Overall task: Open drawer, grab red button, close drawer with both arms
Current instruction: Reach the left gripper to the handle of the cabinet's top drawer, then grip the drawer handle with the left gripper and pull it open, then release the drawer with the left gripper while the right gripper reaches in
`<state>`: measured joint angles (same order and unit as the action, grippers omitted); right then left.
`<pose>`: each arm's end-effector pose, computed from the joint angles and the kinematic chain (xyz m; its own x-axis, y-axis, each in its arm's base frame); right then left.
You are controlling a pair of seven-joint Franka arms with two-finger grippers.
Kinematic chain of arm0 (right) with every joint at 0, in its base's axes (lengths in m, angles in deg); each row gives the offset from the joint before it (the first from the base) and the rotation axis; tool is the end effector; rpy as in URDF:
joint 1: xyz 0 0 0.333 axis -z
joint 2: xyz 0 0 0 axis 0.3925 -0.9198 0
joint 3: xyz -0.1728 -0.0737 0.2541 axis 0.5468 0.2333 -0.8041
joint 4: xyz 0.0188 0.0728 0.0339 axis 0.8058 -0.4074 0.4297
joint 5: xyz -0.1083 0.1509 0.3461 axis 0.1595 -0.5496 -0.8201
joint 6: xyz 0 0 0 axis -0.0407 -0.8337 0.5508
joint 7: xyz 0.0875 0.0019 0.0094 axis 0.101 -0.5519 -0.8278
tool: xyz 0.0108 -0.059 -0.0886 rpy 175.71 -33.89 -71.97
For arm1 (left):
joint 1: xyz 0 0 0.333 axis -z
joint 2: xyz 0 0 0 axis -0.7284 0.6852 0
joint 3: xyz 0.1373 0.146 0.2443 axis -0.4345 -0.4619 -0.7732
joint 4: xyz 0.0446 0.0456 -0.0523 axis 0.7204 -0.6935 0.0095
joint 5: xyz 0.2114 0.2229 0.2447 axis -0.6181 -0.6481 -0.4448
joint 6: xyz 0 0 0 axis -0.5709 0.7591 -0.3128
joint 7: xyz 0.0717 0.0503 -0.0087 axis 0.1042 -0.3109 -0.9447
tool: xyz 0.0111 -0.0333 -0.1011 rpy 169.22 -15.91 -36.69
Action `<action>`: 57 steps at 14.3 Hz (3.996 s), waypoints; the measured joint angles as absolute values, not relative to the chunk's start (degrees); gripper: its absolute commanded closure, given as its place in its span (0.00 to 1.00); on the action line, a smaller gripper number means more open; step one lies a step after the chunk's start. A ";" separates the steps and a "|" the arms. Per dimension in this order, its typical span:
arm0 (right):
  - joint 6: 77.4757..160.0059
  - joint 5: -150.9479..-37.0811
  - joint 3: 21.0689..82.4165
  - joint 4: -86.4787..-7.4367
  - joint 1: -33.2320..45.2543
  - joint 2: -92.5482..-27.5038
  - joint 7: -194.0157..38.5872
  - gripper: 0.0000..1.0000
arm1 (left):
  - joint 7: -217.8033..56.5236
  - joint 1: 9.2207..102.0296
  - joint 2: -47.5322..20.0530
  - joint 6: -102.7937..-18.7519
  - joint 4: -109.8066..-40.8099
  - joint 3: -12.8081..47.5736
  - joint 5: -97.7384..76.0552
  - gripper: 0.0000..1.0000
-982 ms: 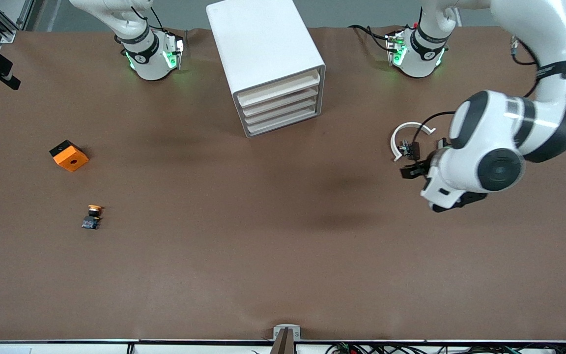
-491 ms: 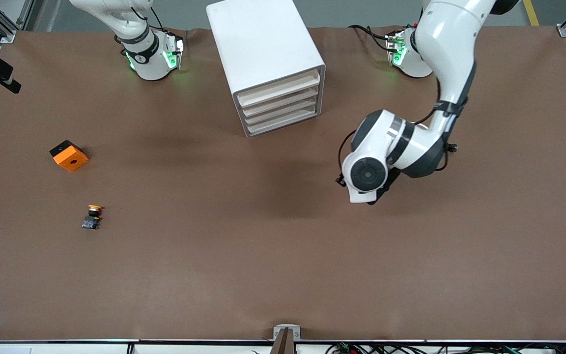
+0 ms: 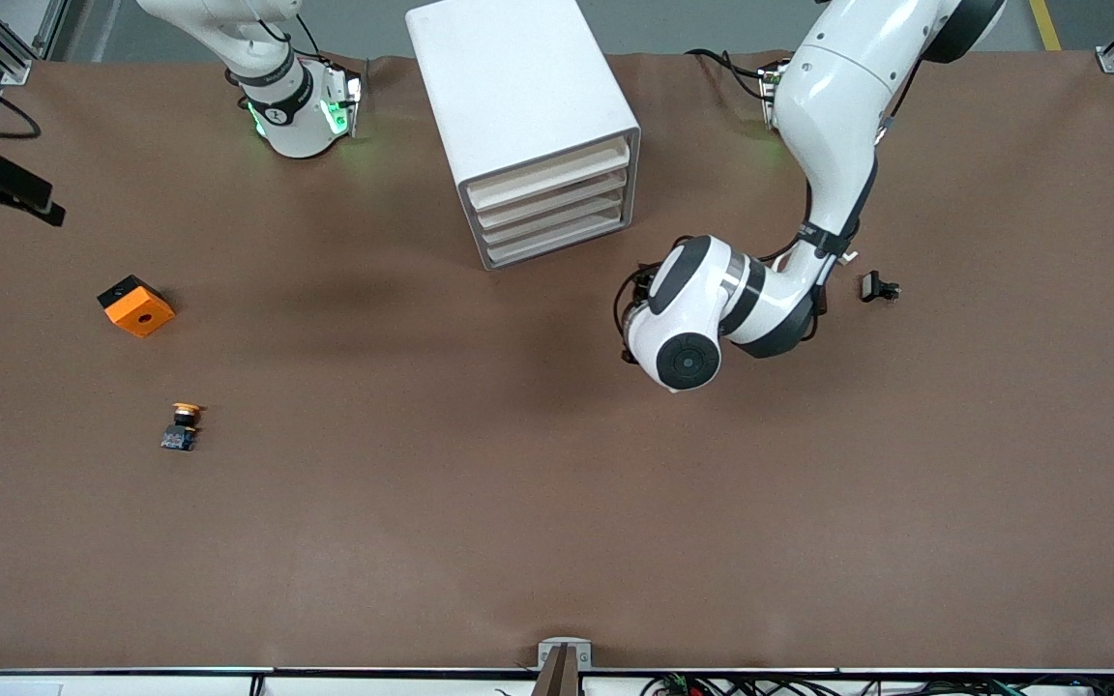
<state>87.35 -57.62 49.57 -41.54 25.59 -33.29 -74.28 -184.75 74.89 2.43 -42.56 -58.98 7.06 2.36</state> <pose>0.5224 -0.0525 0.6187 0.9917 -0.0707 -0.1075 -0.0727 -0.9972 -0.0156 0.5304 -0.4115 0.2384 0.0390 0.9768 -0.2105 0.8134 -0.1534 -0.5612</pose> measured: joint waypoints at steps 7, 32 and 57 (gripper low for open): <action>87.89 -57.32 49.34 -40.04 25.58 -38.28 -74.37 0.00 | -187.31 77.70 5.23 -42.62 -58.98 7.04 18.95 0.00; 87.87 -57.08 49.49 -39.09 25.75 -40.11 -74.34 0.00 | -208.52 80.89 10.30 -30.84 -58.97 7.07 36.33 0.66; 87.56 -57.47 48.69 -38.48 23.38 -40.16 -62.25 0.00 | -204.19 76.42 10.42 -30.05 -52.99 0.56 36.58 0.88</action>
<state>87.56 -57.47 48.69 -38.48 23.38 -40.16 -62.25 -204.19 76.42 10.42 -30.05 -52.99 0.56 36.58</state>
